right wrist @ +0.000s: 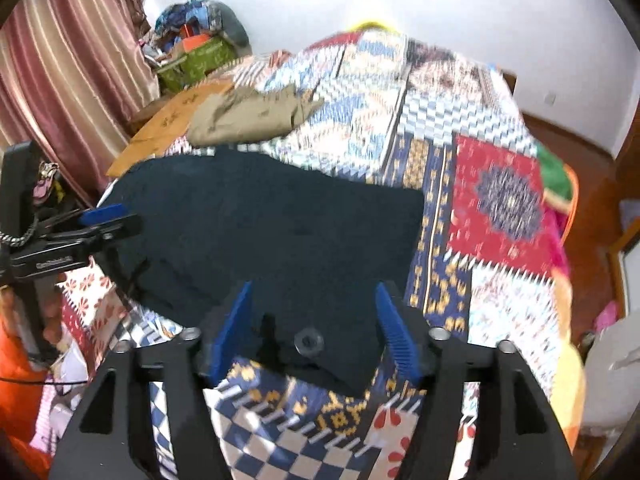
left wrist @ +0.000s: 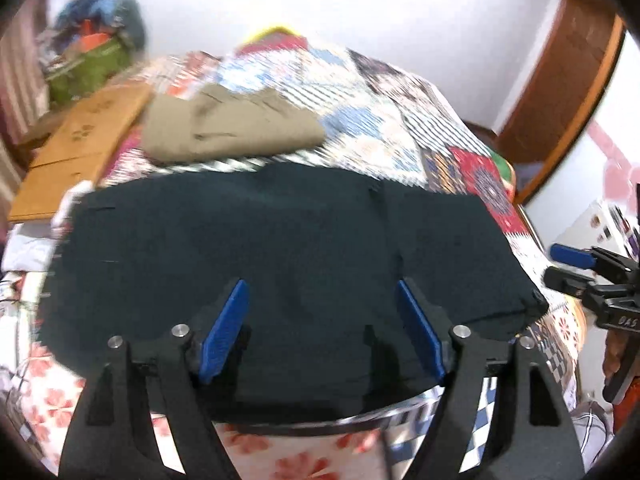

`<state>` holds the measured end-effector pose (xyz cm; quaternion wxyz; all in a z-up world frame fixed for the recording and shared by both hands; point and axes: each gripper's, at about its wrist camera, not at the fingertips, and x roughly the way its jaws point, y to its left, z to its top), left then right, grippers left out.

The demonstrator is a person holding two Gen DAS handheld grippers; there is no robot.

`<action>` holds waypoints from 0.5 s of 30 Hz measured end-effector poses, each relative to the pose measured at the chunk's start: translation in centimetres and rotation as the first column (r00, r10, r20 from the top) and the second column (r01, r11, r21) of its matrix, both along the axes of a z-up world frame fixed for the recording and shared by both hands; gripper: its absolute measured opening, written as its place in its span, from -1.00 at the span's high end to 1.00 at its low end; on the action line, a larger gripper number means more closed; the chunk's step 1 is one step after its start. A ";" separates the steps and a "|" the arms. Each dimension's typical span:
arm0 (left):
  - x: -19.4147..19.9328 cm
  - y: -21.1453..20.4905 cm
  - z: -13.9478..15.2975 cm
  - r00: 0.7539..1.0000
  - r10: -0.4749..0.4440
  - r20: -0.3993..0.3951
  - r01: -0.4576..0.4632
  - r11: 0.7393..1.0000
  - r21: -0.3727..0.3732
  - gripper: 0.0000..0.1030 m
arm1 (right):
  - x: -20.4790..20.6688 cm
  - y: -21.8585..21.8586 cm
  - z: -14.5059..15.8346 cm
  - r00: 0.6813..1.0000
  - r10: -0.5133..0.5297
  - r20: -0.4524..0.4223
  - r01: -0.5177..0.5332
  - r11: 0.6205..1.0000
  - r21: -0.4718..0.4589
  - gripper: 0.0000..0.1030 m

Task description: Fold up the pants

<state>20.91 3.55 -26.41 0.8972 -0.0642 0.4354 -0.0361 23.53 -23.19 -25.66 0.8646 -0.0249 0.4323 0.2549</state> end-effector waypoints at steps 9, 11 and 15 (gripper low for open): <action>-4.0 7.9 0.6 0.984 0.177 0.005 -0.177 0.984 0.032 -0.58 | 0.6 4.2 2.6 0.995 0.028 0.093 -0.031 0.999 0.027 -0.64; -4.9 9.5 0.3 0.979 0.203 -0.005 -0.203 0.979 0.010 -0.58 | 0.9 5.5 2.7 0.995 0.040 0.088 -0.043 0.999 0.029 -0.64; -6.0 12.6 -0.8 0.966 0.256 -0.045 -0.258 0.964 -0.064 -0.58 | 1.1 7.6 2.4 0.996 0.058 0.074 -0.060 0.998 0.021 -0.73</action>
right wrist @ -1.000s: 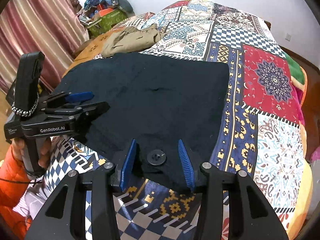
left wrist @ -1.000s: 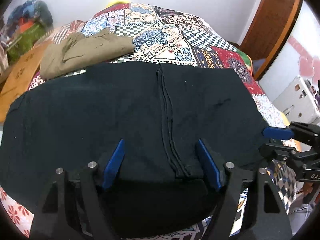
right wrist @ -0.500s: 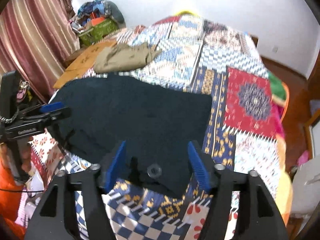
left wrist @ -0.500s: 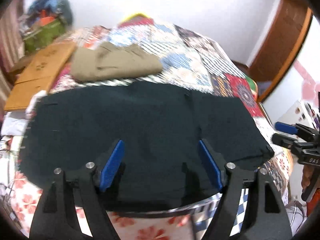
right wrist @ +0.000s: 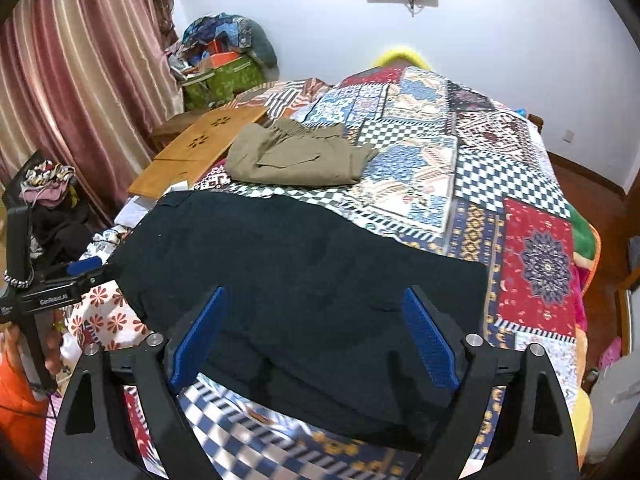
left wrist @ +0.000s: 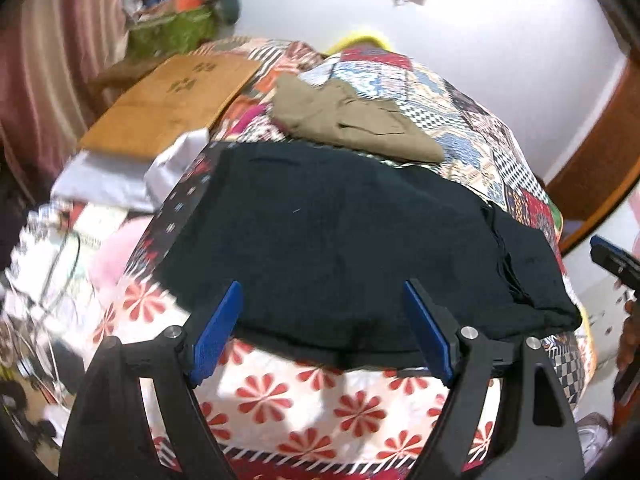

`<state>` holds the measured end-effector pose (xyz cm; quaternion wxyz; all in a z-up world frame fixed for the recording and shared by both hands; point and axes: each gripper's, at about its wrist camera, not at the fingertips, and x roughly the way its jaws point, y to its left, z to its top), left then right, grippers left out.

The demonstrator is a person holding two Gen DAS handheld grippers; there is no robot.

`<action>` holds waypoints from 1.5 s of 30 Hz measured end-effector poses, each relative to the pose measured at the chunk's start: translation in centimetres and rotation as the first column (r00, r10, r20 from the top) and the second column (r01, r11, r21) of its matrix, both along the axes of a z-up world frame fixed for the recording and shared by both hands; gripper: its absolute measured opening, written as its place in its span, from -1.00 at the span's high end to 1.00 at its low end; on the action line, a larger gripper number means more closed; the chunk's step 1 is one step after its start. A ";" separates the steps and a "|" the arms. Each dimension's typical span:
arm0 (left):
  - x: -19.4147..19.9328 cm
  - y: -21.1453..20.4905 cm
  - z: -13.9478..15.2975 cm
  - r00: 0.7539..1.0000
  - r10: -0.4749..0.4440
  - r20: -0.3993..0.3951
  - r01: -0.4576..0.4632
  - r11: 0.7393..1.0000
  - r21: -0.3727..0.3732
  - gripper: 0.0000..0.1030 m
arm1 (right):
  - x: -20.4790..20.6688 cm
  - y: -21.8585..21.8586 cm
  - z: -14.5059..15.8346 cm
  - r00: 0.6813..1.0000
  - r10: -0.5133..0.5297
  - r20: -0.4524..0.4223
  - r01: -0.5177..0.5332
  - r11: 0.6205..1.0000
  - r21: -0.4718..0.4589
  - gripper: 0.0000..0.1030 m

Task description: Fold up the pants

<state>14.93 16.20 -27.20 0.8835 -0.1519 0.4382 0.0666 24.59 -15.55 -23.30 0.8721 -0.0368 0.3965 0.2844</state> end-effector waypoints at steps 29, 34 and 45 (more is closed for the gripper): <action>3.8 3.8 -6.8 0.995 0.095 -0.040 -0.101 0.979 -0.179 -0.63 | -0.1 7.2 -6.6 0.989 0.097 -0.113 -0.119 0.971 -0.209 -0.73; 4.9 4.0 -6.7 0.990 0.139 -0.027 -0.141 0.980 -0.140 -0.48 | -0.1 7.1 -7.5 0.983 0.112 -0.144 -0.138 0.972 -0.189 -0.73; 6.0 3.9 -5.8 0.991 0.133 0.006 -0.133 0.990 0.046 0.35 | -0.2 7.1 -7.4 0.980 0.125 -0.155 -0.151 0.973 -0.175 -0.71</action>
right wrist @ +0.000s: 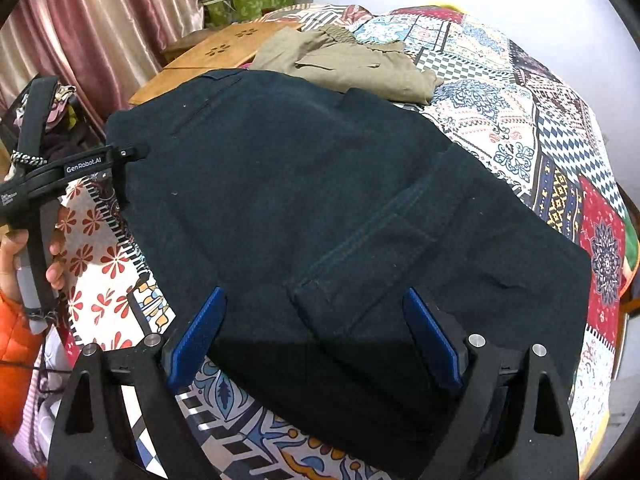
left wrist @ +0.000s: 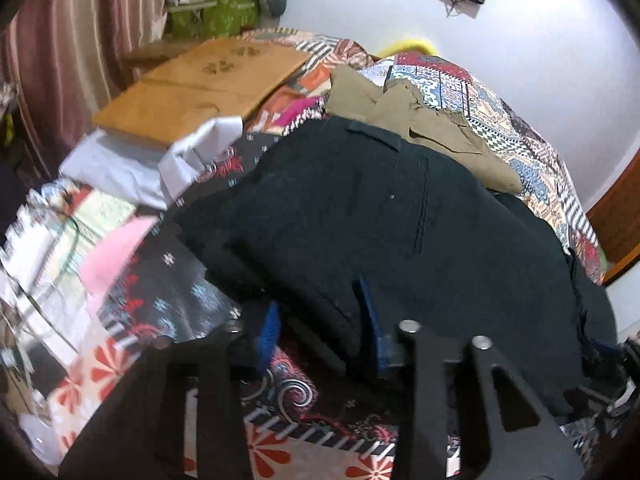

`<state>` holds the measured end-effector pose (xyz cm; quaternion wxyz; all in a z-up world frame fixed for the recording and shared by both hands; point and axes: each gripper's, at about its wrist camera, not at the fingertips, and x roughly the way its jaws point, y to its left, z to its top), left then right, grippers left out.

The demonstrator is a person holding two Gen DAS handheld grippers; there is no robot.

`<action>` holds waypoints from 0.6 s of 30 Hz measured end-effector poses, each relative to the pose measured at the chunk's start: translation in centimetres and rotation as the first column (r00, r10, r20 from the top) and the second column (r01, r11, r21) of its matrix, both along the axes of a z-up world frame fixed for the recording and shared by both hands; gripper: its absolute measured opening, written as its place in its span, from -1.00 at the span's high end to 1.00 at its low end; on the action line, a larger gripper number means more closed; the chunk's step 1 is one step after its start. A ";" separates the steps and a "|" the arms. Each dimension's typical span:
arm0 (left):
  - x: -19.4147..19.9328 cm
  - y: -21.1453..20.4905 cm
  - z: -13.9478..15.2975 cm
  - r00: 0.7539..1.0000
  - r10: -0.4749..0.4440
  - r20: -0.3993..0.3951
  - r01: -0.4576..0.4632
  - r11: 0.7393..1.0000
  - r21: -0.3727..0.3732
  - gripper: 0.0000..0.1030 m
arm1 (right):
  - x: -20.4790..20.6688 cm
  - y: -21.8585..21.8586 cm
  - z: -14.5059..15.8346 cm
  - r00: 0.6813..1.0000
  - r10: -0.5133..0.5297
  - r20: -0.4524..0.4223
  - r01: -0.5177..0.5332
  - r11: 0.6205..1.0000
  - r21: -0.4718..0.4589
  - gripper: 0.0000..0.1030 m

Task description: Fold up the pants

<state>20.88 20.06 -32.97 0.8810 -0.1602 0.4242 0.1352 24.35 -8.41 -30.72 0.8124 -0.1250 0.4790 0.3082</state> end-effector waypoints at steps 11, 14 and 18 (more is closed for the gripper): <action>-4.0 -0.6 3.8 0.997 -0.060 0.054 0.058 0.997 0.053 0.53 | -0.4 -1.2 3.7 0.999 -0.016 0.036 0.012 0.995 0.097 -0.62; -5.3 -0.9 5.1 0.996 -0.066 0.067 0.061 0.996 0.063 0.53 | -0.1 -1.6 4.7 0.998 -0.029 0.059 0.022 0.992 0.121 -0.62; -6.9 -1.7 7.0 0.993 -0.072 0.093 0.063 0.993 0.099 0.53 | 0.8 -2.1 3.8 0.997 -0.059 0.051 0.053 0.992 0.113 -0.62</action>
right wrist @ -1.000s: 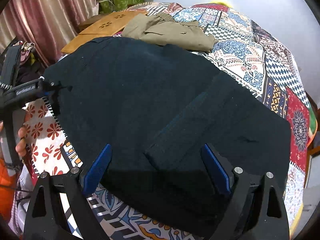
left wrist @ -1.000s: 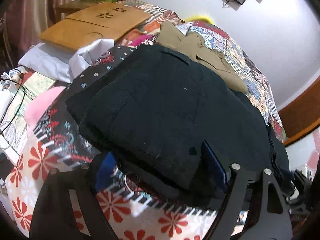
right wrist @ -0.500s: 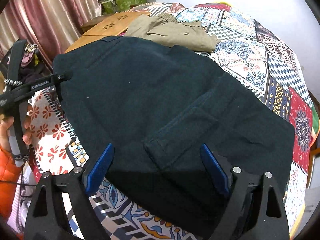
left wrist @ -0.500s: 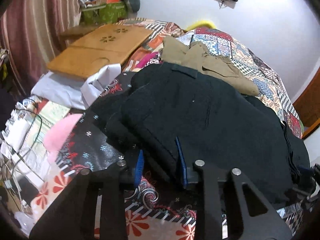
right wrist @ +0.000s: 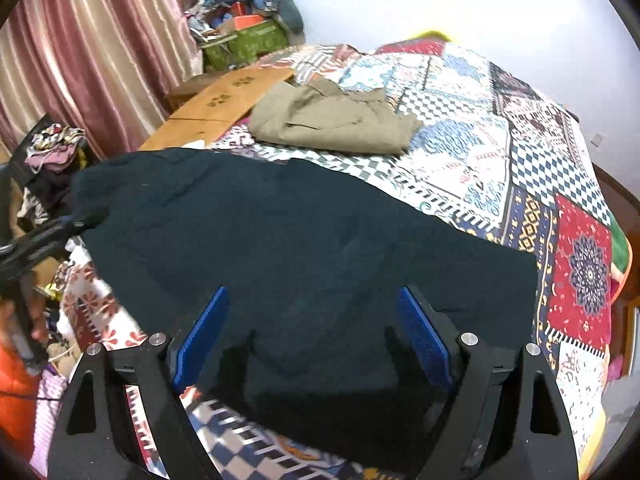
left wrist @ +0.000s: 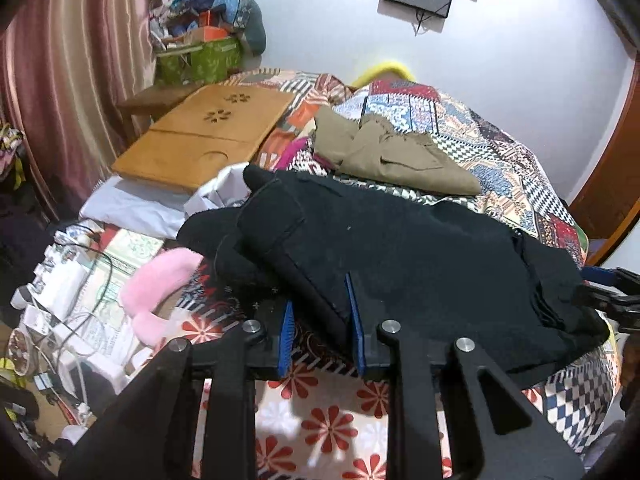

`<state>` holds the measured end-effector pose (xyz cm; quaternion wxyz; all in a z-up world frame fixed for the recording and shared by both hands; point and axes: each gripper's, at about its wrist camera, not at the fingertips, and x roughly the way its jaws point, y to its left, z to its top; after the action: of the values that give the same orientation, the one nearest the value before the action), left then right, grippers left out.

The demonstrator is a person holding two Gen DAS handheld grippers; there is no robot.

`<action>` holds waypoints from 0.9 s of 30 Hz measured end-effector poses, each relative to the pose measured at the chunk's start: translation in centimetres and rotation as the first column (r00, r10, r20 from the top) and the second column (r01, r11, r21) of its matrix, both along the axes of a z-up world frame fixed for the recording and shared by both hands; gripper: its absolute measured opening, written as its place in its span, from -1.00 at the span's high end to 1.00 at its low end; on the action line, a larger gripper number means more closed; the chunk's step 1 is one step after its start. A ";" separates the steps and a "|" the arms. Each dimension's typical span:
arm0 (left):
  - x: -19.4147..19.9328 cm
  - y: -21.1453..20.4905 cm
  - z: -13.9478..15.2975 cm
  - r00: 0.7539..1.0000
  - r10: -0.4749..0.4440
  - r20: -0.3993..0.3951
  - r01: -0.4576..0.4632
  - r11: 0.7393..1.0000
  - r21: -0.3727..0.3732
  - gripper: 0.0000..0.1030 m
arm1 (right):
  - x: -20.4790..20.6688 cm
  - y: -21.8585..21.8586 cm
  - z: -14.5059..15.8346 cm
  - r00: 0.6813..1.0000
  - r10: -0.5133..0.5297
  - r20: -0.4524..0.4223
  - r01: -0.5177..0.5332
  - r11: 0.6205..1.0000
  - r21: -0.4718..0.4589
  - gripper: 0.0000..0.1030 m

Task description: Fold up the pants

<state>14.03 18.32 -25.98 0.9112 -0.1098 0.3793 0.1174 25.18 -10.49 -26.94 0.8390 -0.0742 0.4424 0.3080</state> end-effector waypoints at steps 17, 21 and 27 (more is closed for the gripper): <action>4.7 -12.0 10.0 0.935 -0.305 0.182 0.280 0.948 0.149 0.57 | 0.7 -2.5 -2.7 0.988 0.045 -0.145 -0.033 0.996 0.088 -0.23; 6.0 -16.4 11.2 0.897 -0.401 0.186 0.369 0.911 0.185 0.60 | 0.8 -6.7 -1.0 0.994 -0.040 -0.100 0.052 0.991 0.123 -0.23; 7.9 -22.7 11.0 0.847 -0.505 0.165 0.477 0.860 0.185 0.65 | 1.1 -10.6 -3.7 0.986 -0.126 -0.112 0.131 0.991 0.037 -0.23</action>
<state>21.95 -4.42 -14.95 0.9506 0.0420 0.2887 -0.1063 26.30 -21.12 -30.67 0.8330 -0.0101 0.4847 0.2665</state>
